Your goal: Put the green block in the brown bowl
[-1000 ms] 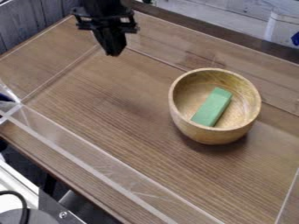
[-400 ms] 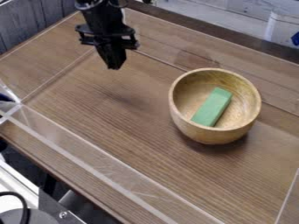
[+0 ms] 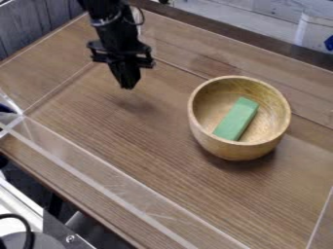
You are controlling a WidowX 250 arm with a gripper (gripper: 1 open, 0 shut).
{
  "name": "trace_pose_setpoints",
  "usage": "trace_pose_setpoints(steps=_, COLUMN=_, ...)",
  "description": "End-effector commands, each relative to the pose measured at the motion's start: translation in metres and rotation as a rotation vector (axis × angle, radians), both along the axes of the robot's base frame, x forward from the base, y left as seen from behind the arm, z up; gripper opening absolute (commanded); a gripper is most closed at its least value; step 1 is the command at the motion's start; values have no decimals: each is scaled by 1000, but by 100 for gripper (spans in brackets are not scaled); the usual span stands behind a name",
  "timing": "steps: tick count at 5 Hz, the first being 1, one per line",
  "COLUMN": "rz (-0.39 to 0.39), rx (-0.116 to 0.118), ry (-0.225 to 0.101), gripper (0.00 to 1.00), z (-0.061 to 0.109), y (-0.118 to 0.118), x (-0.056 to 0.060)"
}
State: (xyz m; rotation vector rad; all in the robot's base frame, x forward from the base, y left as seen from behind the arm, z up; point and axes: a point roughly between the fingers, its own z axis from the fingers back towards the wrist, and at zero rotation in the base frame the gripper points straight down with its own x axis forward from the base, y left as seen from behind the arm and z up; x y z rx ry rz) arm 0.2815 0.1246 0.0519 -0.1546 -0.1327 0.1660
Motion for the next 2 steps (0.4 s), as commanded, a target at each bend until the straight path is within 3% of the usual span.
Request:
trace_pose_setpoints(steps=1, rz=-3, rx=40, ry=-39, gripper=0, z=7, y=6, x=13)
trace_pose_setpoints(steps=2, rz=2, rx=45, ry=-29, gripper=0, z=1, y=8, x=14)
